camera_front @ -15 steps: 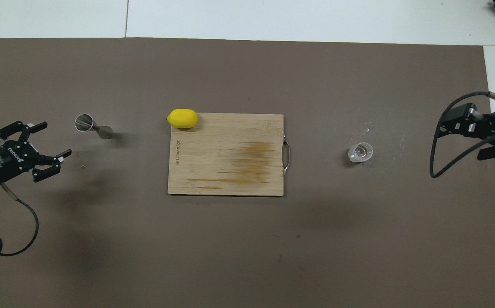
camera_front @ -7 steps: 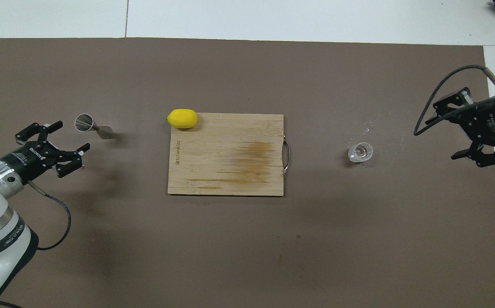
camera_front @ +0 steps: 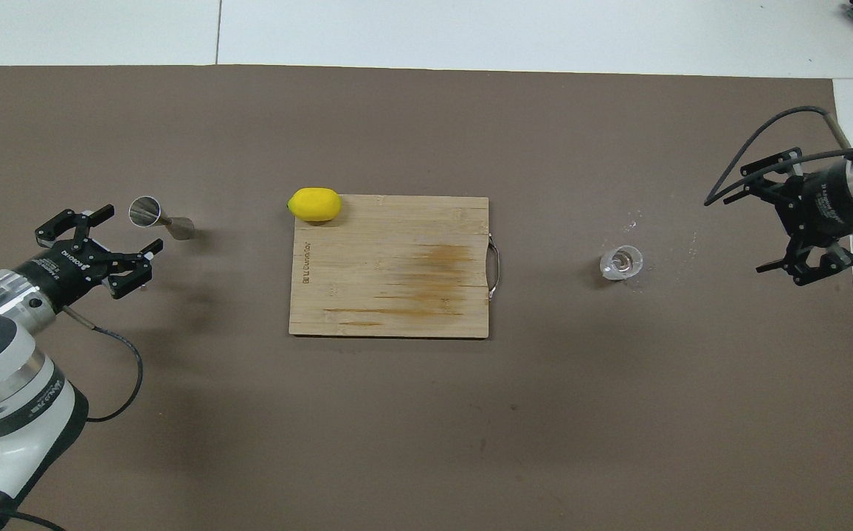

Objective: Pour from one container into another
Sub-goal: 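Grip the metal cup while the right gripper moves toward the glass cup, then lift the metal cup while the right gripper grasps the glass cup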

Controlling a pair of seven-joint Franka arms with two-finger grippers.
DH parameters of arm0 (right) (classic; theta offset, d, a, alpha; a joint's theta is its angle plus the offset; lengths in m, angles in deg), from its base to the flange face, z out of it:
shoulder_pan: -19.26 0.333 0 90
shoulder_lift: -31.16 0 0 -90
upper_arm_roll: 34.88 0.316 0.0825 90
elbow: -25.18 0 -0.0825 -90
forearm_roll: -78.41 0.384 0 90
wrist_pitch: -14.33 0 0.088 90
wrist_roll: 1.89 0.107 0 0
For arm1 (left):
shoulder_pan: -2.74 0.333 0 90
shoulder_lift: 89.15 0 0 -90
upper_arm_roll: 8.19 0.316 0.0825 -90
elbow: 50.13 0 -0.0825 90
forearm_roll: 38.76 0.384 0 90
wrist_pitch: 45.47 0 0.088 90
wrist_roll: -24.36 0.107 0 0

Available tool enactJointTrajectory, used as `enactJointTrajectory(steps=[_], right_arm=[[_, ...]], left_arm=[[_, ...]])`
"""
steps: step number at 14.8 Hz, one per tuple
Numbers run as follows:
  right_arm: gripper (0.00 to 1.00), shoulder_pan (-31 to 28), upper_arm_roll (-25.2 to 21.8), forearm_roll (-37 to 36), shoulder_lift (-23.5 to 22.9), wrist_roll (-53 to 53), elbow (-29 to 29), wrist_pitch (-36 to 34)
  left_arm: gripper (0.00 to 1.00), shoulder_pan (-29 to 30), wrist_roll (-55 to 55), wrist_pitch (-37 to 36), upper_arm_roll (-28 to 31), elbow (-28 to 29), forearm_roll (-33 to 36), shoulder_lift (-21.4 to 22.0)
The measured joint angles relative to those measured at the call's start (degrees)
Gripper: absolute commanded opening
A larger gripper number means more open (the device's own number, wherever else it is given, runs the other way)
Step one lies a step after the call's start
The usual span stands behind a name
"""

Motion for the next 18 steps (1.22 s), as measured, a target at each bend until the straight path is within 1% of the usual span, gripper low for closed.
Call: enactJointTrajectory(steps=[2, 5, 8, 10, 13, 18], right_arm=[[1.0, -0.03, 0.07, 3.62, -0.13, 3.08, -0.86, 1.09], [1.0, -0.78, -0.24, 8.01, -1.58, 4.58, -2.8, 4.04], [1.0, -2.04, -0.29, 11.09, -3.7, 3.08, -5.73, 7.24], [1.0, -2.82, -0.3, 12.82, -5.0, 0.22, -7.01, 7.96], [1.0, -4.19, -0.33, 16.24, -6.81, -3.61, -7.95, 8.05], [1.0, -4.33, -0.24, 16.94, -7.14, -4.96, -9.18, 8.4]], left_arm=[[0.86, -0.28, -0.01, 0.78, -0.01, -0.41, -1.04, -0.5], [0.83, -1.62, -0.01, 2.23, -0.01, -0.89, -3.42, -1.23], [0.77, -1.95, -0.04, 2.91, -0.04, -1.61, -3.84, -1.55], [0.74, -1.98, -0.1, 3.56, -0.03, -1.8, -4.56, -1.7], [0.73, -2.44, -0.12, 4.69, -0.04, -2.33, -4.94, -2.16], [0.7, -2.51, -0.14, 5.34, -0.06, -2.54, -5.19, -2.26]])
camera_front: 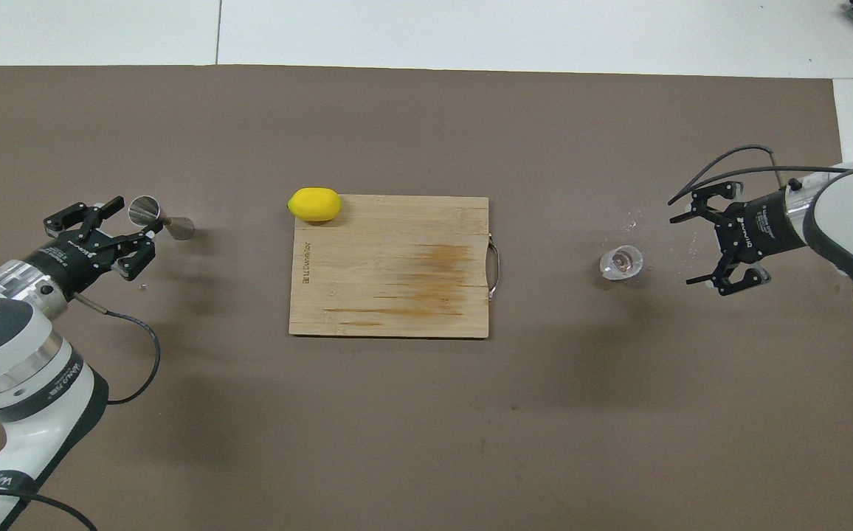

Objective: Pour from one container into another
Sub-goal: 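Lift the metal cup while the right gripper grasps the glass cup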

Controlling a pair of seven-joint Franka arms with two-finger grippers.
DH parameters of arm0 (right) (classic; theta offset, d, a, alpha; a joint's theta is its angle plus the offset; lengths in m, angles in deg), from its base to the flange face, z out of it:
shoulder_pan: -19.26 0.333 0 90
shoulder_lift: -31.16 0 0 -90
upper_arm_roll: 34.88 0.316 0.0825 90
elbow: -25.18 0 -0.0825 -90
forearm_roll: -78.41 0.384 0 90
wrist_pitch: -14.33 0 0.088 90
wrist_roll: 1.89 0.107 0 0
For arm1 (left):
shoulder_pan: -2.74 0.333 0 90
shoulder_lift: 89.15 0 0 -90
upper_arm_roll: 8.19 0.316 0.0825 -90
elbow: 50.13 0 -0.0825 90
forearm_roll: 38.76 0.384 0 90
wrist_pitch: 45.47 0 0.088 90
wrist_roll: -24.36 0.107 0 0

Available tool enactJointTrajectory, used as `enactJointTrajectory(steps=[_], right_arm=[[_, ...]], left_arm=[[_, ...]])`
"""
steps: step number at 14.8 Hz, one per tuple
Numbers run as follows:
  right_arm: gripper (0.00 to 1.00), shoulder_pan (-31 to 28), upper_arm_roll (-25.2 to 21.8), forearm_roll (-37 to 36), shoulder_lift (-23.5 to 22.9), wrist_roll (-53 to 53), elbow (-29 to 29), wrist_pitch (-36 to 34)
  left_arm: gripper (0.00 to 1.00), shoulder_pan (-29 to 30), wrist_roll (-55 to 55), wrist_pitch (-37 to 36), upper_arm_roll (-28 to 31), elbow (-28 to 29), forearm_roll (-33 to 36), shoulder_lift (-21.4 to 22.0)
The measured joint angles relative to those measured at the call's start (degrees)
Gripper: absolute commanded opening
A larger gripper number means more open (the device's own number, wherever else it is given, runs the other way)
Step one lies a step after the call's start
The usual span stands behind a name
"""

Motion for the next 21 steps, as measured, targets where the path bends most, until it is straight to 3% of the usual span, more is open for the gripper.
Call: enactJointTrajectory(steps=[4, 10, 16, 17, 18, 19, 20, 21], right_arm=[[1.0, 0.16, 0.05, 0.16, 0.06, 1.17, -1.07, 0.48], [1.0, 0.21, 0.11, 3.79, -0.6, 1.2, -2.66, 6.57], [1.0, -0.37, 0.0, 12.25, -7.07, -4.47, -3.39, 9.55], [1.0, -0.76, -0.02, 12.65, -7.73, -5.71, -3.55, 9.54], [1.0, -1.13, -0.02, 12.81, -7.89, -6.11, -3.86, 9.54], [1.0, -1.43, -0.02, 13.3, -7.88, -6.25, -4.17, 9.52], [1.0, -1.63, -0.03, 14.77, -7.88, -6.53, -4.49, 9.51], [1.0, -1.79, -0.02, 16.63, -7.87, -7.73, -5.01, 9.51]], left_arm=[[0.7, -1.74, 0.0, 1.94, -0.19, -0.5, -1.74, -0.5], [0.7, -2.19, -0.03, 2.54, -0.14, -1.08, -1.83, -1.26], [0.62, -2.19, -0.09, 2.54, -0.09, -1.22, -1.84, -1.26], [0.58, -2.19, -0.09, 2.54, -0.09, -1.23, -1.84, -1.26], [0.44, -2.19, -0.11, 2.54, -0.1, -1.23, -1.85, -1.26], [0.12, -2.19, -0.13, 2.57, -0.1, -1.23, -1.86, -1.26], [0.0, -2.19, -0.18, 2.62, -0.1, -1.23, -1.86, -1.26], [0.0, -2.19, -0.27, 2.71, -0.11, -1.23, -1.87, -1.25]])
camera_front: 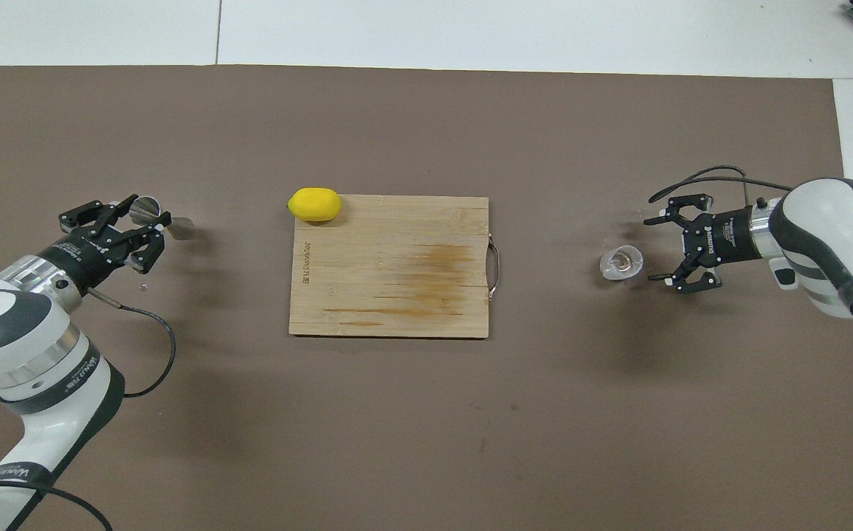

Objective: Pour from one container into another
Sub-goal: 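Lift the metal cup while the right gripper grasps the glass cup, then place the metal cup on the wooden board with the left gripper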

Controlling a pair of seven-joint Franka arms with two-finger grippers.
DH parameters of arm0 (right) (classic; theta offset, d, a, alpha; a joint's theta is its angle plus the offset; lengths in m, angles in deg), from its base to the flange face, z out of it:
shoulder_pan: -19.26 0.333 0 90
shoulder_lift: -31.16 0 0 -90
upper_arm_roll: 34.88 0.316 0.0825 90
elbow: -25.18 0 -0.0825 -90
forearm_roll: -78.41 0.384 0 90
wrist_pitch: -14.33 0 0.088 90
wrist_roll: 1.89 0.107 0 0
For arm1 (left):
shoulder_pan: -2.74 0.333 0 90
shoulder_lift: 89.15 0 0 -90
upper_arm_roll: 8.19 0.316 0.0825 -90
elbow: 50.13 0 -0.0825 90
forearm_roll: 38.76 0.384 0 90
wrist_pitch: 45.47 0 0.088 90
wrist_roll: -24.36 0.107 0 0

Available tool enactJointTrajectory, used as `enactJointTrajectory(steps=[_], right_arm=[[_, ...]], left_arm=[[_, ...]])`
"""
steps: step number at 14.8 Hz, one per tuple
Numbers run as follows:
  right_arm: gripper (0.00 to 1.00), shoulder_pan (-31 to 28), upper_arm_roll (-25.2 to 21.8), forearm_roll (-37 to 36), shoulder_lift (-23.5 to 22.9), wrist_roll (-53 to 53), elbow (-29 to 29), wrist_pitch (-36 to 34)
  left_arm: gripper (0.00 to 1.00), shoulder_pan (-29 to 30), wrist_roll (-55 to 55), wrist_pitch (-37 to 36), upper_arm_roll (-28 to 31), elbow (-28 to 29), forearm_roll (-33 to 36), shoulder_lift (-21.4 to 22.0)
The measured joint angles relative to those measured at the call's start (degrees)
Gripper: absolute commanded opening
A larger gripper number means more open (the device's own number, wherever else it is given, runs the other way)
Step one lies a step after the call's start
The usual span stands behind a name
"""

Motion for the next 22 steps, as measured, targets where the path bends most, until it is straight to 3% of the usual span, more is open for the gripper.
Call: enactJointTrajectory(steps=[8, 10, 17, 22], right_arm=[[1.0, -0.98, 0.05, 5.76, -0.01, -7.04, -3.97, 0.0], [1.0, -0.98, 0.03, 7.0, -0.13, -7.47, -4.34, 0.01], [1.0, -0.88, 0.18, 8.0, -0.4, -7.62, -5.09, 0.01], [1.0, 0.0, 0.26, 8.12, -0.4, -7.4, -5.17, 0.01]], left_arm=[[0.0, -1.96, 0.02, 0.0, -0.56, -2.17, 0.43, 0.34], [0.0, -4.16, 0.03, -0.1, -0.79, -3.59, 3.42, 1.1], [0.0, -5.81, -2.08, -13.27, -0.96, -10.57, 8.65, 1.98], [0.0, -15.37, -3.04, -14.11, -1.39, -12.44, 9.53, 1.66]])
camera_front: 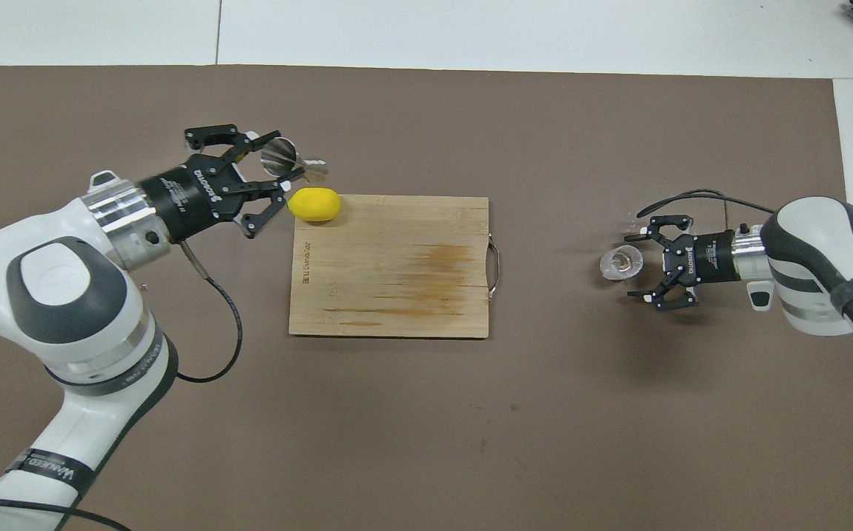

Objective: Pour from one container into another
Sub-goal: 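Place the metal cup on the wooden board with the left gripper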

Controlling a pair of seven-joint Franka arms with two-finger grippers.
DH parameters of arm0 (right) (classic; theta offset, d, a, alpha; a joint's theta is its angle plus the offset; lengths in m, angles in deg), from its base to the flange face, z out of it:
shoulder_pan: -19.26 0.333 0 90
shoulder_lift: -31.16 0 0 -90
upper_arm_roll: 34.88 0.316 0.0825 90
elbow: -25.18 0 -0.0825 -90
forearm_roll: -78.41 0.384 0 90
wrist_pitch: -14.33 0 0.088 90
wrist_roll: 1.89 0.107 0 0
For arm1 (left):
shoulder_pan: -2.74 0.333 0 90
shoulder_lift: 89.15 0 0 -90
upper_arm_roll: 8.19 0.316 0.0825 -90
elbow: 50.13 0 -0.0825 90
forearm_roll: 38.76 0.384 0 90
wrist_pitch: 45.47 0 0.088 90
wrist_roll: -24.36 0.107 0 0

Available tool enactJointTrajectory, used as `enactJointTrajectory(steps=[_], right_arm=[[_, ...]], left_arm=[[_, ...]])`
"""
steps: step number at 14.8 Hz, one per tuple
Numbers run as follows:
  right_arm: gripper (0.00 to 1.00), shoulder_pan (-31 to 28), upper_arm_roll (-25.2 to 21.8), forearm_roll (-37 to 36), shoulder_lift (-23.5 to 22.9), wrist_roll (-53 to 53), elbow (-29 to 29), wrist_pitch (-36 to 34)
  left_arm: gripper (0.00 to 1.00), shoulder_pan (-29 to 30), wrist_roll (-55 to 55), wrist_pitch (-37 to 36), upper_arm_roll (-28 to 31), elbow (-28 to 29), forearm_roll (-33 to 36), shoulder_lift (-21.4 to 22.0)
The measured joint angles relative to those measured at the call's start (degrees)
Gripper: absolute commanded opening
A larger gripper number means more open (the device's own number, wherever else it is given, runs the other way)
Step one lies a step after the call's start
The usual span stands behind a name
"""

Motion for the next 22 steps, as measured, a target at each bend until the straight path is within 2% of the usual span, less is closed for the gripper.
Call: enactJointTrajectory(steps=[4, 8, 14, 16, 20, 22], right_arm=[[1.0, 1.34, 0.05, 0.03, 0.0, 0.01, -0.06, 0.02], [1.0, 2.3, 0.06, 0.04, 0.0, 0.04, -0.23, 0.92], [0.99, 2.31, 0.03, 0.04, 0.0, 0.05, -0.77, 2.03], [0.95, 2.31, 0.03, 0.04, 0.0, 0.04, -0.82, 2.04], [0.75, 2.32, 0.03, 0.04, 0.0, -0.03, -0.83, 2.05], [0.69, 2.32, 0.03, 0.04, 0.0, -0.06, -0.83, 2.06]], left_arm=[[0.0, -9.13, -4.08, 4.6, -0.07, -2.32, 5.3, -2.66], [0.0, -13.76, -13.75, 7.68, -0.09, -8.49, 13.71, -10.11], [0.0, -20.04, -15.41, 18.57, -0.29, -10.11, 8.76, -17.24], [0.0, -20.8, -15.78, 19.5, -0.31, -10.16, 7.67, -17.64], [0.0, -20.75, -15.81, 19.61, -0.08, -10.39, 5.79, -17.63], [0.0, -21.13, -15.81, 19.74, -0.28, -10.39, 5.56, -17.63]])
